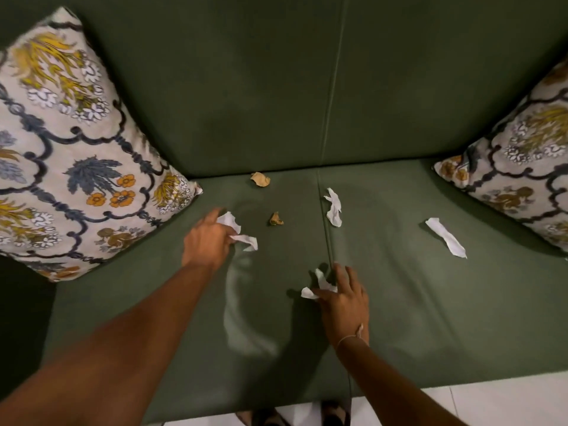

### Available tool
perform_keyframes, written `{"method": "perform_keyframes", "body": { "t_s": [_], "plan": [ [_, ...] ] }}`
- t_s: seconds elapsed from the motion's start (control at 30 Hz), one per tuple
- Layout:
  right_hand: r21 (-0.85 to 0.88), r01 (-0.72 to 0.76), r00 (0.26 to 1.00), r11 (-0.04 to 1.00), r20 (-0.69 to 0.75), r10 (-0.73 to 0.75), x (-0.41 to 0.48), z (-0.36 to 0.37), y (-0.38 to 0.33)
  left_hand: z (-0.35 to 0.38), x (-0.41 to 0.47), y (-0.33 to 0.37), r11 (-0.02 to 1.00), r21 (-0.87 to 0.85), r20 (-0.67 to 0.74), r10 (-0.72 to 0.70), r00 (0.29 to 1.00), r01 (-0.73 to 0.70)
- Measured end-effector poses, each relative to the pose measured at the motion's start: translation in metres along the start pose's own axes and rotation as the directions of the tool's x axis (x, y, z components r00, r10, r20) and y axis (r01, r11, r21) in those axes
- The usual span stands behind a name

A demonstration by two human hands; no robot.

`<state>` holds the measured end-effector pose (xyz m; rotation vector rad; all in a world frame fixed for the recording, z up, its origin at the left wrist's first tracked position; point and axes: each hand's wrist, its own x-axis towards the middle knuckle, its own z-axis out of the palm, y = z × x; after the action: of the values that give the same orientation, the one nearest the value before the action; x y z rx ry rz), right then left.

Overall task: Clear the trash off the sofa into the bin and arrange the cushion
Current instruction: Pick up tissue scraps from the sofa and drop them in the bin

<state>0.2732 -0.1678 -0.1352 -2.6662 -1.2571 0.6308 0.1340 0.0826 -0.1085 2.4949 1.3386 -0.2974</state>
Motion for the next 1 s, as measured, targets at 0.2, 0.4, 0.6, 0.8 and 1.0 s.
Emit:
{"method": "perform_keyframes", "body": {
  "t_s": [0.2, 0.4, 0.6, 0.8, 1.0],
  "plan": [
    [0.019, 0.087, 0.996, 0.996, 0.012, -0.087, 0.002, 0.017, 0.019, 0.031, 0.011, 0.003, 0.989, -0.081, -0.084, -0.129, 0.988, 0.122],
    [0.290, -0.019, 1.000, 0.957, 0.022, 0.013, 0.008, 0.000, 0.020, 0.042, -0.035, 0.009, 0.932, -0.253, -0.085, -0.290, 0.953, 0.261],
    [0.661, -0.505, 0.860, 0.556, 0.328, 0.391, -0.011, 0.005, -0.034, 0.051, -0.126, -0.017, 0.740, -0.491, 0.015, -0.521, 0.854, 0.460],
    [0.582, -0.514, 0.842, 0.630, 0.484, 0.239, -0.065, 0.063, -0.130, 0.071, -0.244, -0.100, 0.507, -0.637, 0.097, -0.694, 0.714, 0.580],
    [0.412, -0.387, 0.812, 0.825, 0.577, 0.092, -0.140, 0.136, -0.250, 0.105, -0.354, -0.218, 0.361, -0.554, 0.233, -0.798, 0.556, 0.750]
  ]
}}
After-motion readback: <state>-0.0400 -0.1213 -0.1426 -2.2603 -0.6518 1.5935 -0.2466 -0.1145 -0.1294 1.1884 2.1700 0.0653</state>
